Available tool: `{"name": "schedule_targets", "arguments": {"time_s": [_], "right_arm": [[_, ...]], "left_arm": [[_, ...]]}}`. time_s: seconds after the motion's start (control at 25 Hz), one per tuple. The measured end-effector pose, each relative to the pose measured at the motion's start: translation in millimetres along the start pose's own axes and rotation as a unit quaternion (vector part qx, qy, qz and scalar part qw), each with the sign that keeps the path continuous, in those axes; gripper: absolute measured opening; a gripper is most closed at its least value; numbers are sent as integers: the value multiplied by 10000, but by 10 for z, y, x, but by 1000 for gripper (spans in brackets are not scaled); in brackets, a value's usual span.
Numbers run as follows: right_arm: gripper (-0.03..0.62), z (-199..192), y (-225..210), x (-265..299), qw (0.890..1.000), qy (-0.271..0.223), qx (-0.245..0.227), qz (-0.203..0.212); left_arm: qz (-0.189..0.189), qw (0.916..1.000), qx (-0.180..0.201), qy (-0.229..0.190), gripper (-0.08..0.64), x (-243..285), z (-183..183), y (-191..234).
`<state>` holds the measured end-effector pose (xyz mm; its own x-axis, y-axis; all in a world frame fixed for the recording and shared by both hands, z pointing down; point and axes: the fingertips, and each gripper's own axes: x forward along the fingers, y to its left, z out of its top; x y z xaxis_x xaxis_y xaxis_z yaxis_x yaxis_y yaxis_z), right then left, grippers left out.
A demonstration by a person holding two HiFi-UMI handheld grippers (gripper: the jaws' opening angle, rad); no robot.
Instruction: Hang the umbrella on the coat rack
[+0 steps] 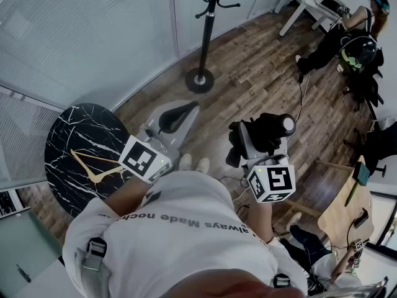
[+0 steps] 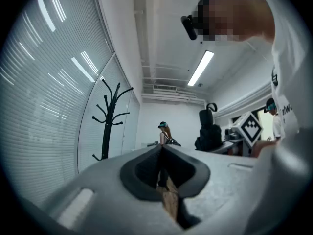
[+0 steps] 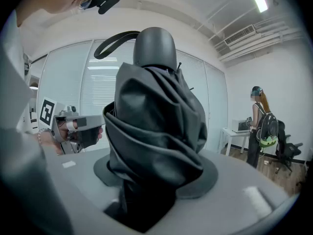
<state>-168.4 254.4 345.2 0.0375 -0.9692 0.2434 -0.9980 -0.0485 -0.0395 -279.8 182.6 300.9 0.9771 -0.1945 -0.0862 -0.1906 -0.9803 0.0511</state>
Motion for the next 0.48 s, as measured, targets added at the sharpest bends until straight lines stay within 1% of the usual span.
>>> {"name": "schedule_targets", "arguments": {"time_s": [0.16, 0.32, 0.48], "right_arm": [[239, -9, 51, 136, 10000, 20, 6, -24], [239, -9, 92, 261, 9999, -29, 170, -1], [239, -29, 83, 384, 9999, 32, 142, -22]], "left_arm": [[21, 10000, -37, 12, 5, -49, -44, 150], [28, 10000, -58, 25, 5, -78, -90, 303], [16, 9999, -93, 46, 5, -34, -132, 407]]}}
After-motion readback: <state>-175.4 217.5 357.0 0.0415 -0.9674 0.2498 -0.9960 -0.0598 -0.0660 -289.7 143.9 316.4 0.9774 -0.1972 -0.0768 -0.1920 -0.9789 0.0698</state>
